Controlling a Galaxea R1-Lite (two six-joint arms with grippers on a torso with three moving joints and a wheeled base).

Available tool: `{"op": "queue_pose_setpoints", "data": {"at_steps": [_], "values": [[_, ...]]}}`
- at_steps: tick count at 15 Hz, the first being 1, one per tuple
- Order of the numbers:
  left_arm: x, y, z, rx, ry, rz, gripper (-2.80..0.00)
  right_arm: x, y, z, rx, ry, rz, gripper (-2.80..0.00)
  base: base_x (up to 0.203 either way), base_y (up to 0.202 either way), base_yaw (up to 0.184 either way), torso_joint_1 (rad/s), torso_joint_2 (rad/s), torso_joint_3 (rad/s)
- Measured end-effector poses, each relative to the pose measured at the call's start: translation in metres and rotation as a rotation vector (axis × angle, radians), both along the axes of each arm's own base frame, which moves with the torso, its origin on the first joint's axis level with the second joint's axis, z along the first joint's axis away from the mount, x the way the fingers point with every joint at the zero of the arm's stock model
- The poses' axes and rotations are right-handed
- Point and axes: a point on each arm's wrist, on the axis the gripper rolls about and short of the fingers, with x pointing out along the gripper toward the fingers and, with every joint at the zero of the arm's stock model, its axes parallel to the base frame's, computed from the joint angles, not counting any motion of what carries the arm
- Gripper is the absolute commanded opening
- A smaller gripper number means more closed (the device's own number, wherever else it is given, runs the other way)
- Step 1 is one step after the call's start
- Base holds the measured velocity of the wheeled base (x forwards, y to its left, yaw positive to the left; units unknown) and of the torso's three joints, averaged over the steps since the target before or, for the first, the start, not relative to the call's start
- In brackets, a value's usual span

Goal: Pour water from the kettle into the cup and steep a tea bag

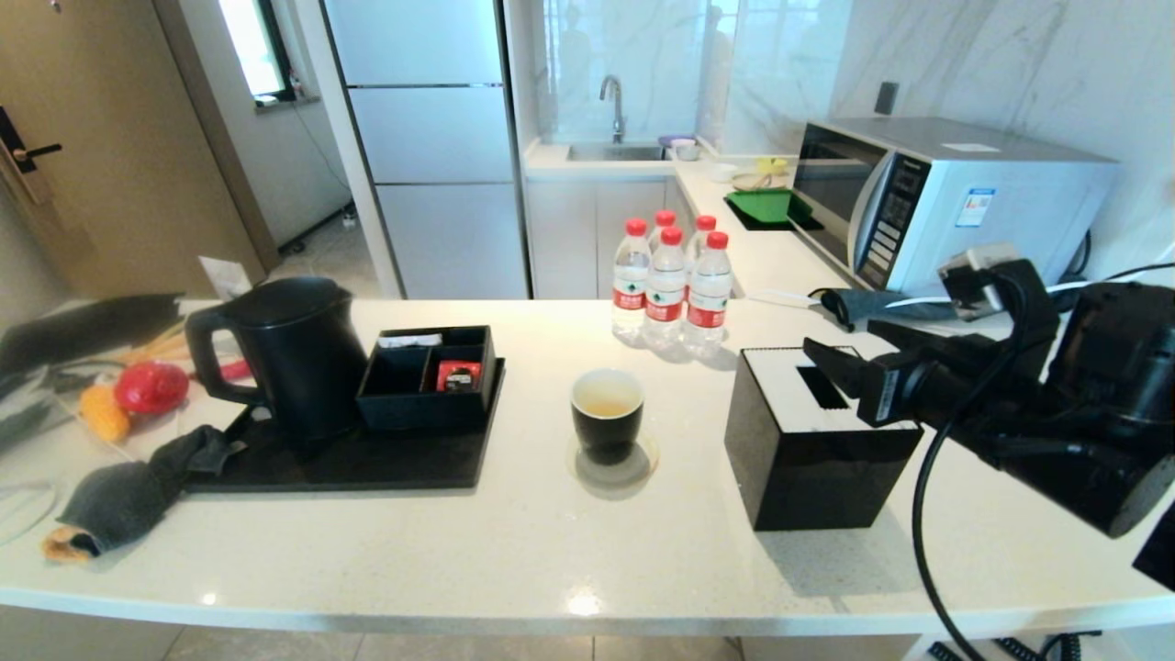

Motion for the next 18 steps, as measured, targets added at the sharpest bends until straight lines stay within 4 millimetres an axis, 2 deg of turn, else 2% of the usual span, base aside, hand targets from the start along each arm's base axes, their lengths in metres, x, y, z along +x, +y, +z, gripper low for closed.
{"op": "queue_pose_setpoints", "data": {"at_steps": [8, 13, 17, 18], "values": [[0.0, 0.0, 0.0, 0.0, 0.0, 0.0, -2.8, -0.038, -0.02, 0.002, 0.0, 0.004, -0.018, 0.0, 0.0, 0.0, 0.0, 0.0, 0.0, 0.0], [0.0, 0.0, 0.0, 0.0, 0.0, 0.0, -2.8, -0.052, -0.043, 0.008, 0.008, -0.032, -0.136, 0.0, 0.0, 0.0, 0.0, 0.0, 0.0, 0.0], [0.0, 0.0, 0.0, 0.0, 0.0, 0.0, -2.8, -0.074, -0.061, -0.002, 0.0, -0.022, -0.202, 0.0, 0.0, 0.0, 0.0, 0.0, 0.0, 0.0], [0.0, 0.0, 0.0, 0.0, 0.0, 0.0, -2.8, -0.083, -0.064, -0.009, -0.005, -0.01, -0.208, -2.8, 0.0, 0.0, 0.0, 0.0, 0.0, 0.0]]}}
